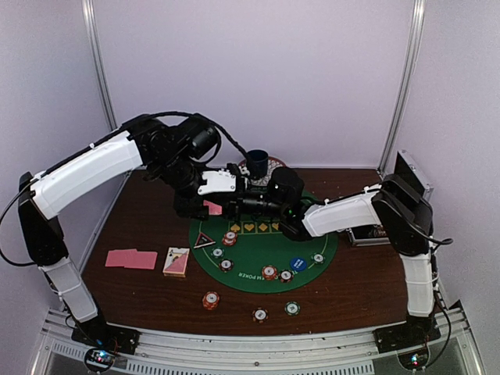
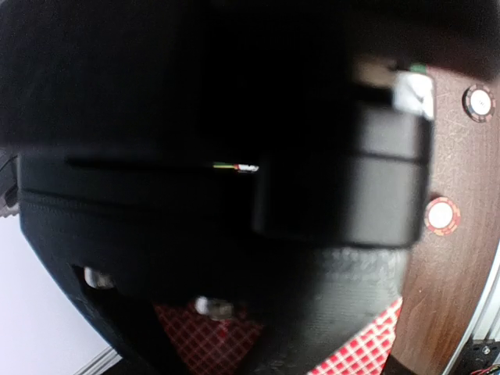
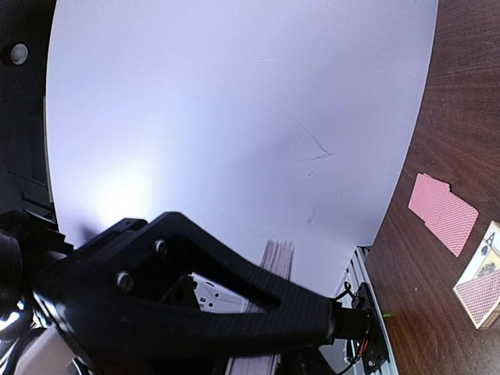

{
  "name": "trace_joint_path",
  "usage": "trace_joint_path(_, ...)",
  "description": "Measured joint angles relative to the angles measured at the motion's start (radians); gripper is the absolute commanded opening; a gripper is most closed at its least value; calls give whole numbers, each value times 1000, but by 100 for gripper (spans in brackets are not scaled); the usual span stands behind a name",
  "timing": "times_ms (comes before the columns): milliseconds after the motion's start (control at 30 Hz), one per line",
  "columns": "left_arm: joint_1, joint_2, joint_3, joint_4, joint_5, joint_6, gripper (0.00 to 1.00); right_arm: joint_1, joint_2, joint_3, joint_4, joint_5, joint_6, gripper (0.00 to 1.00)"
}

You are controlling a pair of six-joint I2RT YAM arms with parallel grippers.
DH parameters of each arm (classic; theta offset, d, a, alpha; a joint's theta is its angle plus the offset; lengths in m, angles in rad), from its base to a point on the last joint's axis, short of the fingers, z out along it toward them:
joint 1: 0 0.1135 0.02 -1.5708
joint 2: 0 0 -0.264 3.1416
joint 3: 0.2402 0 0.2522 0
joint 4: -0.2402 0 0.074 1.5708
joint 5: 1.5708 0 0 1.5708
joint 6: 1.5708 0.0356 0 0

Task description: Distribute texas hold em gaming equipment

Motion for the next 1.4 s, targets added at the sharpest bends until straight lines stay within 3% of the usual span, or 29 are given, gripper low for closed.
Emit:
trace_joint_path(67, -6, 0, 1, -9, -1, 2, 31, -3, 13, 16, 7, -18, 13, 21)
trace_joint_path(233, -3, 0, 8, -29, -4, 6, 31, -4, 24, 38, -4, -45, 39, 2)
trace_joint_path(333, -3, 0, 12, -32, -3, 6, 41, -4, 24, 38, 2, -50, 46, 0)
trace_joint_path(400, -3, 0, 12, -32, -3, 6, 52, -4, 24, 37, 5, -52, 51, 0)
trace_joint_path(433, -4, 0, 12, -32, -3, 5, 84, -4, 24, 35, 8, -52, 55, 0)
trace_joint_path(467, -5, 0, 12, -31, -2, 5, 96, -5, 24, 31, 14, -52, 59, 0)
trace_joint_path(733, -27, -55, -60, 82, 81, -25, 97, -23, 5, -14, 82, -72, 90, 0)
trace_joint_path(967, -35, -221, -235, 251, 118, -74, 98, -24, -42, -51, 78, -97, 80, 0)
trace_joint_path(1400, -32, -250, -274, 343, 115, -125, 98, -39, -85, -88, -108, -98, -25, 0)
